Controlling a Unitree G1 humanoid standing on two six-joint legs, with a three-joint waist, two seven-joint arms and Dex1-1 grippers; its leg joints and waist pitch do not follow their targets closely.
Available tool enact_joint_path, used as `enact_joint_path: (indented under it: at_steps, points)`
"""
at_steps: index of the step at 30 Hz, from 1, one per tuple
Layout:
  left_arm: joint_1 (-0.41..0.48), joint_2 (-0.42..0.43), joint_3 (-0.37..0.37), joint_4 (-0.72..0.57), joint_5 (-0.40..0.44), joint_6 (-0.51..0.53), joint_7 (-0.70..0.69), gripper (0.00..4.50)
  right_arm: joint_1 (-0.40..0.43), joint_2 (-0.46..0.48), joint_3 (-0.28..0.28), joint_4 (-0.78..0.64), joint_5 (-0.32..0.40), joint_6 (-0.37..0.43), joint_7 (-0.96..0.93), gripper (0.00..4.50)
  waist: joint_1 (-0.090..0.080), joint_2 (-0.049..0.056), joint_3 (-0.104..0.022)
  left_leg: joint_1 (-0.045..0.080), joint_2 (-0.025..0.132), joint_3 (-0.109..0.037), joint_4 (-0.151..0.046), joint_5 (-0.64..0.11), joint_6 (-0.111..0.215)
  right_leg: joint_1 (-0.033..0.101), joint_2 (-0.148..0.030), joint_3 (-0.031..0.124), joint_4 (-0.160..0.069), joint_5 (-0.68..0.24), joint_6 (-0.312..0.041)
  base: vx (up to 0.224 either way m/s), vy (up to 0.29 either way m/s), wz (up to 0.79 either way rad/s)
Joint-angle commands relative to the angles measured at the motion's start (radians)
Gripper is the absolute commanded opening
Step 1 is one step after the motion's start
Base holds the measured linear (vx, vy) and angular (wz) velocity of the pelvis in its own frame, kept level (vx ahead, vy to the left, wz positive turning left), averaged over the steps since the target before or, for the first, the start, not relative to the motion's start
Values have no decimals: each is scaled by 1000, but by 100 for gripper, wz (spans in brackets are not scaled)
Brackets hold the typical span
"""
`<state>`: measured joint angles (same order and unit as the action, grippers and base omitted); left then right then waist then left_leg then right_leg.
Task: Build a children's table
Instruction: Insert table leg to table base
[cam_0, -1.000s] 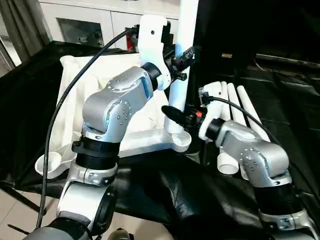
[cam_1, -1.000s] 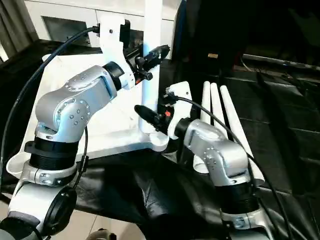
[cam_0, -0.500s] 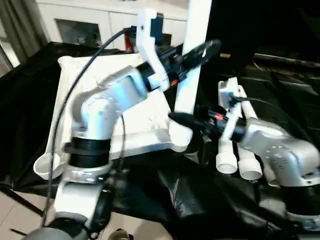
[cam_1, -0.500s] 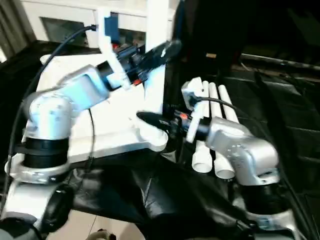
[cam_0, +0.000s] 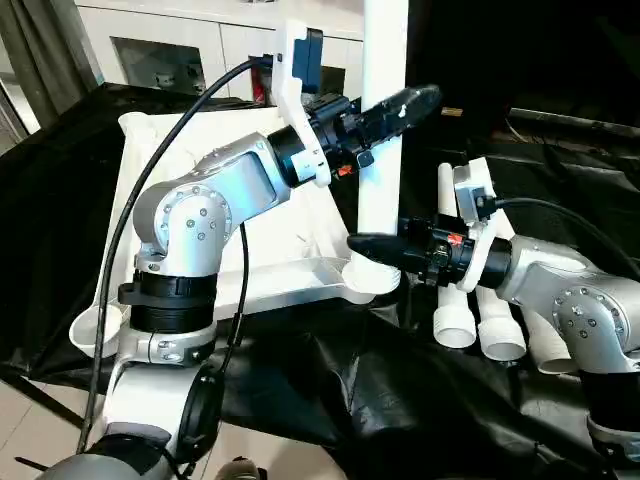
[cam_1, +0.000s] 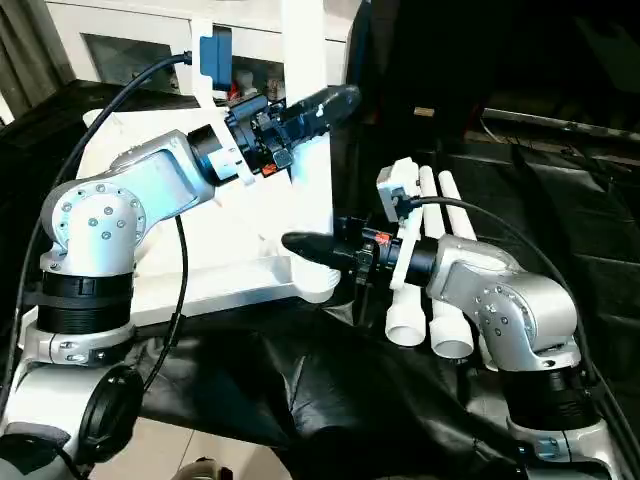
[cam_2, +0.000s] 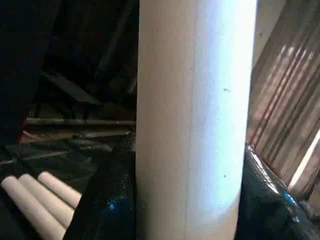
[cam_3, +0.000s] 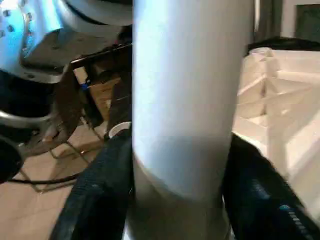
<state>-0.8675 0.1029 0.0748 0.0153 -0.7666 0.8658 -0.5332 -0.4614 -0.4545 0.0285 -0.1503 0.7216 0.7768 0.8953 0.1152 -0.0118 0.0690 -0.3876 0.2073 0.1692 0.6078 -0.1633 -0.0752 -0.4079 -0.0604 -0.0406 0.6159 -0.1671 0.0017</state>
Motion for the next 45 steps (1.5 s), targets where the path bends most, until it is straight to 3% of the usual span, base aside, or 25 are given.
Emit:
enact_joint_path:
  at_steps: [1, 7, 11, 18, 34, 42, 45]
  points:
    - [5, 8, -26, -8, 19, 8, -5, 185, -2, -15, 3, -46, 38, 19, 33, 286, 3, -3, -81, 17, 10, 0, -67, -184, -14, 54, -58, 29, -72, -237, -170, 0, 0, 0]
    - [3, 19, -64, -18, 29, 8, -39, 185, -16, -44, 29, -42, 20, 28, 65, 344, 5, -7, -81, 16, 10, 1, -66, -177, -12, 54, -59, 30, -73, -251, -162, 0, 0, 0]
    - [-1, 14, -82, -27, 27, 16, -53, 185, -32, -59, 39, -31, 32, 63, 93, 357, 6, -8, -82, 14, 10, 1, -65, -164, -8, 56, -59, 29, -70, -227, -171, 0, 0, 0]
    - [7, 17, -109, -50, 21, 17, -78, 184, -63, -48, 48, 13, 31, 75, 87, 357, 6, -8, -81, 15, 11, 1, -65, -168, -12, 55, -60, 29, -70, -240, -176, 0, 0, 0]
    - [-5, 23, -76, -34, 10, -3, -83, 184, -49, -64, 23, 17, 42, 95, 90, 357, 6, -1, -83, 16, 10, 1, -63, -166, -15, 56, -58, 29, -68, -214, -182, 0, 0, 0]
    - [6, 25, -79, -55, -6, 7, -94, 184, -49, -58, 10, 30, 48, 98, 86, 357, 6, -3, -84, 16, 10, 1, -64, -166, -14, 57, -58, 28, -67, -202, -190, 0, 0, 0]
    - [8, 28, -83, -59, -7, 12, -104, 184, -52, -59, 6, 33, 52, 99, 87, 319, 6, -4, -83, 16, 10, 1, -63, -166, -13, 57, -58, 28, -67, -202, -193, 0, 0, 0]
